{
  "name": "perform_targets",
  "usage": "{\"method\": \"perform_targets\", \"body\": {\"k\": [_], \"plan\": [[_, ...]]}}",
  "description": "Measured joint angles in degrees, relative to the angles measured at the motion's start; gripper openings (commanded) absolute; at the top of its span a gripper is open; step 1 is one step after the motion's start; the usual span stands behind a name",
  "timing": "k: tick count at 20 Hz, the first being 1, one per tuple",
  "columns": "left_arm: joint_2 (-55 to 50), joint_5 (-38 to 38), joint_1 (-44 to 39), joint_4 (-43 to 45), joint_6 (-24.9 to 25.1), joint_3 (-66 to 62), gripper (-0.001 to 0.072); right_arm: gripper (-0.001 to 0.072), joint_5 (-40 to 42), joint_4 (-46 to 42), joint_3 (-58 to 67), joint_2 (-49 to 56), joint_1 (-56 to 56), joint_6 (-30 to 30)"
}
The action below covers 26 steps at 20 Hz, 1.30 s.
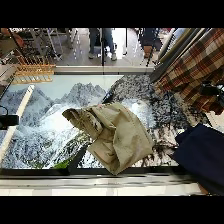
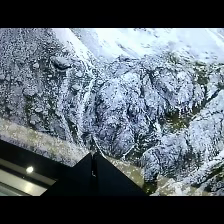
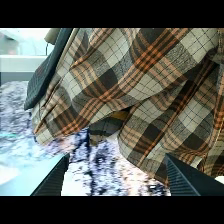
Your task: Fold the clothes and pants, and hang the long-sleeved shirts on hangers.
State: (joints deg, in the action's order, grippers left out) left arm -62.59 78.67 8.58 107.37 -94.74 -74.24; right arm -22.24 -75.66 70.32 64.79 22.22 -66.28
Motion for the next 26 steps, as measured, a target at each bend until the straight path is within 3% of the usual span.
{"method": "perform_targets", "body": {"k": [14, 15, 18, 20, 23, 26], "plan": [[-0.2, -0.6, 0.0, 0.0, 0.0, 0.0, 0.0035, 0.0685, 0.0, 0.0, 0.0, 0.0, 0.0, 0.0], [-0.3, -0.9, 0.0, 0.0, 0.0, 0.0, 0.0096, 0.0685, 0.0, 0.0, 0.0, 0.0, 0.0, 0.0], [-1.1, -2.5, 0.0, -0.9, 0.0, 0.0, 0.0493, 0.0685, 0.1, 3.4, 0.0, 0.0, -0.1, -0.1], [-1.7, -4.4, -0.1, -4.0, 0.0, 0.0, 0.0649, 0.0684, -0.4, 9.8, 0.0, -0.2, -0.1, -1.4], [-2.3, -7.8, -0.8, -16.8, 4.9, 0.0, 0.0644, 0.0685, -3.8, 17.7, 0.0, -2.0, -0.1, -3.4], [-4.2, -9.9, -2.7, -32.9, 13.1, 0.0, 0.0644, 0.0711, -10.9, 17.4, 0.0, -4.4, 0.2, -4.1]]}}
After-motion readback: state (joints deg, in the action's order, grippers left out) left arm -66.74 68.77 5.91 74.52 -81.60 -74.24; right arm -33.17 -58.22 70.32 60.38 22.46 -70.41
